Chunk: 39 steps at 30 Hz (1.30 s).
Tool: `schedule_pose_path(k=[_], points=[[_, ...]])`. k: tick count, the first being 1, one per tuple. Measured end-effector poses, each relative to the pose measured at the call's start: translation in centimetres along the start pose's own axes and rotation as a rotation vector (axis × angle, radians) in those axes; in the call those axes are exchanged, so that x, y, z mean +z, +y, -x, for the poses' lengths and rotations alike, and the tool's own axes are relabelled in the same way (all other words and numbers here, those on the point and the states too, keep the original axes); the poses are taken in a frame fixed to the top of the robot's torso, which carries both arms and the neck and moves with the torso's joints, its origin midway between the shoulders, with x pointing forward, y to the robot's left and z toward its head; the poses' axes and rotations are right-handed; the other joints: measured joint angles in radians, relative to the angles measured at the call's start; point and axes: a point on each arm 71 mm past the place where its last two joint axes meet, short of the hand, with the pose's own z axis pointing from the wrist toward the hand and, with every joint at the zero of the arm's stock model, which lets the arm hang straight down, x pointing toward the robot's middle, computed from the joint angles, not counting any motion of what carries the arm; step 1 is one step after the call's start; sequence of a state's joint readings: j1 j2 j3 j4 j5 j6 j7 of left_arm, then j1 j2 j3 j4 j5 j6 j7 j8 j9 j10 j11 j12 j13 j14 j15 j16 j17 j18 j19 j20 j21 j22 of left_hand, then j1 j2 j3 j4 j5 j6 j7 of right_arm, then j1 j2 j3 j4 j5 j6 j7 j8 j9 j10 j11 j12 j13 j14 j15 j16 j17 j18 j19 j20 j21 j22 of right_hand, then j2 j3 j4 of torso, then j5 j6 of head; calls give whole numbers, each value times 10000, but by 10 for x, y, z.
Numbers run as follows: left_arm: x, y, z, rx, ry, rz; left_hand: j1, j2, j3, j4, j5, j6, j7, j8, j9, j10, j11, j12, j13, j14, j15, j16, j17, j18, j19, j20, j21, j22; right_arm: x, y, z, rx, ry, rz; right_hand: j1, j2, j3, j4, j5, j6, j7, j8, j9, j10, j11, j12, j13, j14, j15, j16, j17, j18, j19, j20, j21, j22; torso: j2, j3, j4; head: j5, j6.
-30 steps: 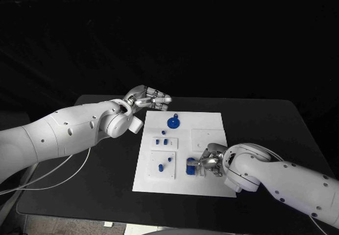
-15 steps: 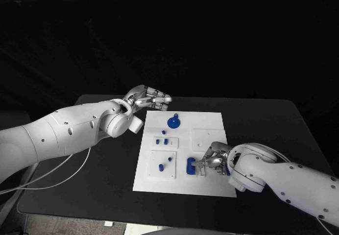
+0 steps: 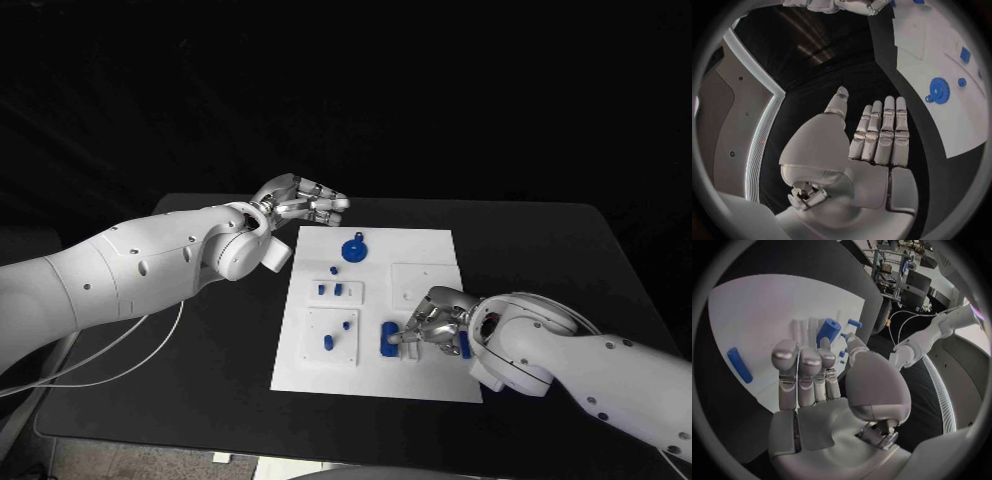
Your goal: Assemble the parts on the task board
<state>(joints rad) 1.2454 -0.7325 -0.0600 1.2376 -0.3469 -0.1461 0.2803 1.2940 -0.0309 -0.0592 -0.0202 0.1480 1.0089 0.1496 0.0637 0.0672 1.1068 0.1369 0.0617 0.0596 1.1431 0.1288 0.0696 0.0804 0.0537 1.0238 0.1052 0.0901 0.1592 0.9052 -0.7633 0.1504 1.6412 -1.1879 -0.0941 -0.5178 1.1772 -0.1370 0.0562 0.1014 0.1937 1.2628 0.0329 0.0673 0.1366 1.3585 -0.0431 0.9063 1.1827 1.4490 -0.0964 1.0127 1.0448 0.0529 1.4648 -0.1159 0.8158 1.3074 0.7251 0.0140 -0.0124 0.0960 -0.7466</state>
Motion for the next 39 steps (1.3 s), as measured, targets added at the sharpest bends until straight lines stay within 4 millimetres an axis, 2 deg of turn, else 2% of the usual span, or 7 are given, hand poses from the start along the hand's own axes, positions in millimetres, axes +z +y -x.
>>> schedule_pose_path(k=[4,6,11,13,16,26,39], points=[[0,0,0,2,-2,12,0,0,0,0,0,0,0,0,0,0,0,0,0,0,0,0,0,0,0,0,0,0,0,0,-2,-7,186,104,183,-25,-55,-234,0,341,-173,0,683,58,-58,42,27,39,-39,21,26,-1,4,-4,18,0,0,-4,-6,-4,-2],[0,0,0,3,-3,17,0,0,0,0,0,0,0,0,0,0,0,0,0,0,0,0,0,0,0,0,0,0,0,0,-3,-38,265,107,263,21,-53,-400,0,418,-249,-9,1912,98,-148,42,56,53,-53,21,57,-2,19,-93,18,0,-1,-7,-6,-5,-3],[0,0,0,3,-3,27,0,0,0,0,0,0,0,0,0,1,1,0,0,0,0,0,0,0,0,0,0,1,1,0,-6,-157,354,44,288,1,108,-563,79,454,-406,47,4022,86,-232,20,70,89,-89,20,57,-1,15,-97,18,0,-3,-12,-2,-12,1],[0,0,0,4,-2,31,0,0,0,0,0,0,0,0,0,1,1,0,0,0,0,0,0,-1,0,0,0,1,1,0,-7,-220,336,-20,288,1,253,-708,79,355,-513,90,5713,141,-289,-5,79,110,-110,20,89,-2,18,-163,18,0,-3,-12,2,-17,3],[0,0,0,5,0,38,0,0,0,0,0,0,0,0,0,1,1,0,0,0,0,0,0,0,0,0,0,1,2,0,-8,-301,297,-127,288,1,424,-739,79,355,-514,0,6719,156,-304,-5,99,110,-110,20,128,-2,19,-164,74,0,-3,-14,12,-26,4],[0,1,0,6,4,61,0,0,0,0,0,-35,36,0,0,2,2,0,-1,0,0,0,0,0,0,0,0,-22,6,1,-11,-402,108,-453,251,108,572,-830,116,319,-550,0,6928,156,-303,-5,99,109,-108,20,127,-2,19,-163,74,-1,2,-12,15,-33,-21],[0,1,0,5,14,86,0,0,0,0,0,-35,36,0,0,2,2,0,-1,0,0,0,0,0,0,0,0,-21,8,1,-11,-498,-150,-624,63,189,1598,-1198,-184,317,-548,0,6919,192,-339,40,151,107,-106,75,167,-1,18,-162,193,-1,2,-7,13,-38,-55]])
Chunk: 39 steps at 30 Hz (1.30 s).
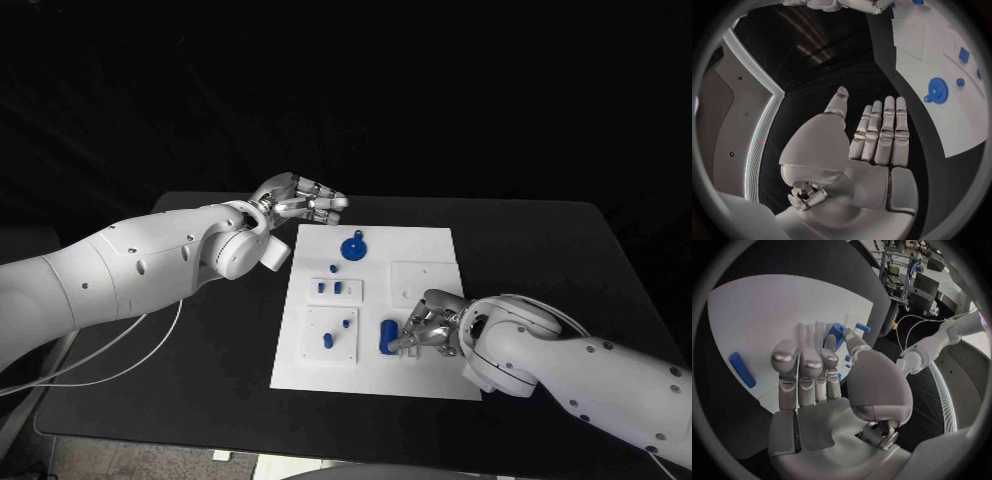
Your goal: Assemble the parts on the task board
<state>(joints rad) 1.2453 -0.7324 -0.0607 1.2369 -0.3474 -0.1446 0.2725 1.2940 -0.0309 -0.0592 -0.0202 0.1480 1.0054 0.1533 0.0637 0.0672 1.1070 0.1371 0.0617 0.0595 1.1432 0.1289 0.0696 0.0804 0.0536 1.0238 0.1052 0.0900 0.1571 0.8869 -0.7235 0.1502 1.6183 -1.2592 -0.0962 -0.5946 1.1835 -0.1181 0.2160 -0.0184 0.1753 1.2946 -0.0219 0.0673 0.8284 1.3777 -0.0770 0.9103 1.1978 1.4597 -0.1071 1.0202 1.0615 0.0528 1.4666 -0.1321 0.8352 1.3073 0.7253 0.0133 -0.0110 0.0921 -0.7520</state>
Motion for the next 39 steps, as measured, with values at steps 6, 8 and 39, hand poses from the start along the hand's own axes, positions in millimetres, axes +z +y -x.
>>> schedule_pose_path(k=[6,8,39], points=[[0,0,0,-6,24,29,0,0,0,0,0,0,0,0,0,0,0,0,0,-36,36,0,0,0,0,0,0,-19,0,-1,-1,-26,23,-5,-92,4,52,-52,185,-1,2,0,-20,0,0,36,13,-1,1,0,6,0,0,0,16,0,0,0,-1,1,-33],[0,0,0,-6,28,43,0,0,0,0,0,0,0,0,0,0,0,0,0,-36,36,0,0,0,0,0,0,-19,0,-1,-1,-29,41,7,-92,4,52,-52,304,-1,2,0,-20,0,0,36,13,-1,1,0,5,0,0,1,16,0,1,0,1,2,-41],[-1,2,1,3,48,150,0,0,0,0,0,0,0,0,0,-35,36,0,0,-36,36,0,0,0,0,0,0,-33,-2,-12,-9,-102,409,-226,-71,106,67,-176,804,-49,-24,0,-70,36,-35,75,67,-4,4,0,13,0,-1,2,57,2,-4,-7,-2,65,-95]])
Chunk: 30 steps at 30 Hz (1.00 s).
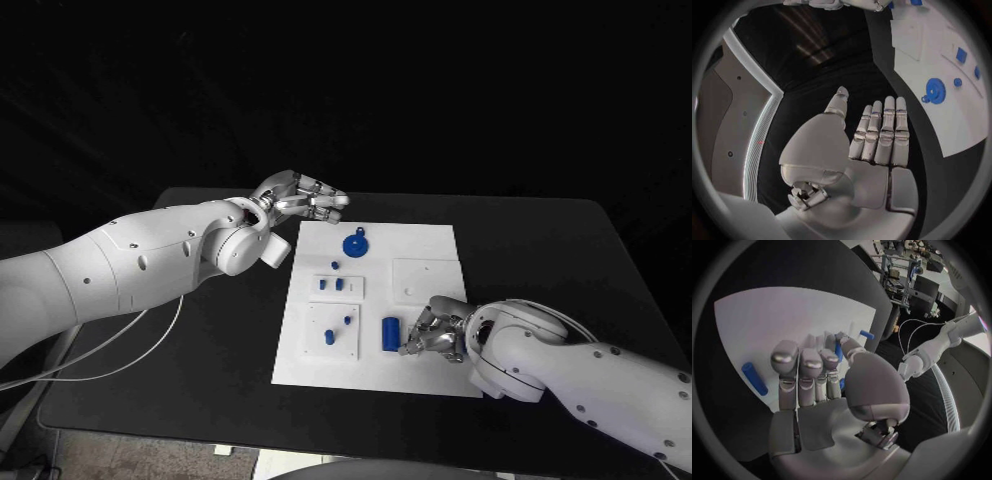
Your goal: Assemble the parts on the task board
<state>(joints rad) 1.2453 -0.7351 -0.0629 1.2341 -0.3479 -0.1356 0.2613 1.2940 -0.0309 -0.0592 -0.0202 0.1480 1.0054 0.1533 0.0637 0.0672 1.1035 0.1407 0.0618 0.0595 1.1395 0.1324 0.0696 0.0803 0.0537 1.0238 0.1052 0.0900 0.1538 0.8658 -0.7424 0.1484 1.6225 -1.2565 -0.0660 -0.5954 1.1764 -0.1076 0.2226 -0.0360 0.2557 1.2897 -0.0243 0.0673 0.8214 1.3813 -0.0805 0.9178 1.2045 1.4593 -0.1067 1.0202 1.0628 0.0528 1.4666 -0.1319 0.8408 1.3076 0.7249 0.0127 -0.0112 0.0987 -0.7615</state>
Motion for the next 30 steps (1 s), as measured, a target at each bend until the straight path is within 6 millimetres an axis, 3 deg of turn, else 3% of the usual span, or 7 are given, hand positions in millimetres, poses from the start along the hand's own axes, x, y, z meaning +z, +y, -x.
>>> schedule_pose_path(k=[15,19,21,23,25,30], points=[[0,1,1,16,-12,33,0,0,0,0,0,0,0,0,0,0,0,0,0,0,0,0,0,0,0,0,0,-20,-1,-2,0,156,199,78,-51,-55,-266,96,0,0,1,0,114,0,0,-28,-14,-14,-9,0,-52,-1,0,1,-62,4,0,1,0,-29,40],[0,1,1,20,-18,32,0,0,0,0,0,0,0,0,0,0,0,0,-1,0,0,0,5,0,0,0,0,-19,-4,-8,6,300,101,104,-50,-55,-302,173,0,-210,5,0,-145,-17,17,-99,-63,-43,-35,-103,-134,1,0,1,-118,4,-1,13,-2,-67,86],[0,1,1,23,-29,18,0,0,0,0,0,0,0,0,0,0,0,0,0,0,0,0,12,0,0,0,0,-19,-7,-11,13,429,-46,124,-75,-31,-275,315,-11,-554,133,0,-646,-79,79,-99,-63,-43,-35,-104,-145,0,0,1,-145,3,-3,18,-6,-109,112],[0,1,2,28,-50,-1,0,0,0,0,0,0,0,0,0,1,-1,0,0,0,0,0,13,0,0,0,0,-19,-11,-16,23,587,-258,121,-92,-14,-295,515,-117,-730,272,-35,-1954,-93,134,-99,-66,-42,-35,-104,-145,0,-1,1,-177,3,-7,18,-12,-167,146],[-1,1,2,30,-72,-22,0,0,0,0,0,0,0,0,2,0,0,0,-1,0,0,0,13,0,0,0,43,-19,-15,-21,33,699,-445,89,-86,46,-348,540,-155,-809,361,-35,-2989,-107,182,-99,-89,-42,-35,-104,-148,0,-1,1,-177,3,-9,18,-21,-217,173],[-1,0,4,14,-142,-112,-45,45,-6,-6,0,0,0,0,10,56,-55,40,-1,58,-58,0,27,1,0,0,43,-18,-25,-35,63,830,-986,-161,-72,554,-275,107,-444,-1050,599,-35,-4360,-198,272,-138,-150,-17,15,-172,-208,0,-16,58,-221,3,-10,26,-43,-406,253]])
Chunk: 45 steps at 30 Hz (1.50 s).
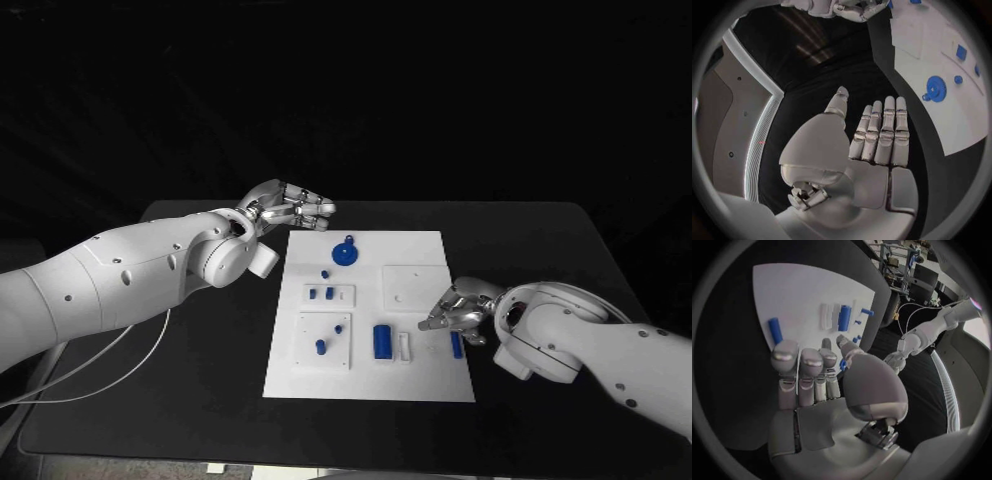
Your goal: Assemble the parts on the task board
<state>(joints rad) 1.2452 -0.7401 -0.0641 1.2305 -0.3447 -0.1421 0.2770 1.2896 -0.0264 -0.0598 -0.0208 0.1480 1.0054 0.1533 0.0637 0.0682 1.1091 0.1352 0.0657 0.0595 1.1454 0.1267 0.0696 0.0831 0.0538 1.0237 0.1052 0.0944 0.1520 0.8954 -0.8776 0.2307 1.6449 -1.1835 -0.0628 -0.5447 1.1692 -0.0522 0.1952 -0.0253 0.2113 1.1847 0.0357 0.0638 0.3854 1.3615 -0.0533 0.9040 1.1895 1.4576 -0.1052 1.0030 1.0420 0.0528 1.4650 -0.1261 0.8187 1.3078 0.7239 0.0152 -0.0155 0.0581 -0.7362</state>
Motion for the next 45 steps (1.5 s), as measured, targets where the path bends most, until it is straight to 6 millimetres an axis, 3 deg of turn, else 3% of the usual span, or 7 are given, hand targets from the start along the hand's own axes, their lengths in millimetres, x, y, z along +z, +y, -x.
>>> schedule_pose_path(k=[4,6,10,14,21,36,45], points=[[-1,-1,1,-20,-53,-72,117,122,-22,-150,0,0,0,0,-1,16,-16,0,0,17,-17,0,5,0,0,0,40,1,-7,-9,15,-114,-136,-212,-47,56,625,-214,-567,-197,111,0,-770,-70,70,-61,-41,-35,35,-62,-90,0,16,14,-101,0,-1,12,-11,-192,56],[-1,-1,1,-36,-71,-109,117,122,-45,-222,0,0,0,0,-1,16,-16,0,0,17,-17,0,5,0,0,0,40,0,-9,-13,20,-223,-143,-376,-204,-164,1233,-109,-878,-202,116,0,-1066,-70,70,-61,-58,-34,35,-109,-124,0,16,14,-151,-1,-1,12,-11,-304,78],[-2,-2,0,-69,-87,-172,157,160,-52,-275,0,36,-36,0,-1,54,-53,0,0,54,-53,0,4,-1,0,0,40,1,-10,-24,26,-524,-184,-848,-238,-411,1623,-27,-1030,-2,52,0,-1244,-70,70,-61,-101,-34,35,-109,-148,1,16,14,-151,-1,-1,8,-12,-454,107],[-2,-2,-1,-96,-83,-213,157,160,-62,-286,-5,37,-37,0,-2,54,-53,0,0,54,-54,0,3,0,0,0,39,1,-10,-35,31,-828,-230,-1428,-304,-494,1587,94,-1167,252,-76,0,-869,-70,71,-99,-116,-35,35,-109,-148,1,16,14,-151,-1,1,0,-10,-575,114],[-3,-1,-1,-119,-91,-226,156,160,-90,-314,-56,36,-36,0,-2,54,-52,0,0,54,-53,0,3,-1,0,0,40,2,-11,-40,30,-1313,-109,-1920,-305,-574,1514,287,-1193,235,-41,0,-169,-70,70,-99,-115,-35,35,-109,-130,0,16,14,-188,-2,5,-16,9,-671,107],[-3,-1,-2,-147,-66,-211,117,199,-118,-341,-97,36,-36,0,-3,54,-52,0,0,53,-53,0,2,0,0,0,39,1,0,-32,2,-2059,401,-1990,-404,-673,1403,482,-1240,181,-86,0,-175,-70,70,-166,-162,-35,35,-109,-130,1,16,14,-228,-3,14,-32,26,-670,73],[-3,0,-1,-150,-60,-170,117,199,-118,-341,-97,36,-36,0,-4,53,-52,0,0,53,-53,0,1,0,0,0,39,-6,5,-33,-8,-2431,540,-2068,-646,-915,1473,847,-1456,181,-86,1,-97,-70,70,-215,-186,-35,35,-109,-131,0,16,14,-228,-4,13,-24,26,-603,35]])
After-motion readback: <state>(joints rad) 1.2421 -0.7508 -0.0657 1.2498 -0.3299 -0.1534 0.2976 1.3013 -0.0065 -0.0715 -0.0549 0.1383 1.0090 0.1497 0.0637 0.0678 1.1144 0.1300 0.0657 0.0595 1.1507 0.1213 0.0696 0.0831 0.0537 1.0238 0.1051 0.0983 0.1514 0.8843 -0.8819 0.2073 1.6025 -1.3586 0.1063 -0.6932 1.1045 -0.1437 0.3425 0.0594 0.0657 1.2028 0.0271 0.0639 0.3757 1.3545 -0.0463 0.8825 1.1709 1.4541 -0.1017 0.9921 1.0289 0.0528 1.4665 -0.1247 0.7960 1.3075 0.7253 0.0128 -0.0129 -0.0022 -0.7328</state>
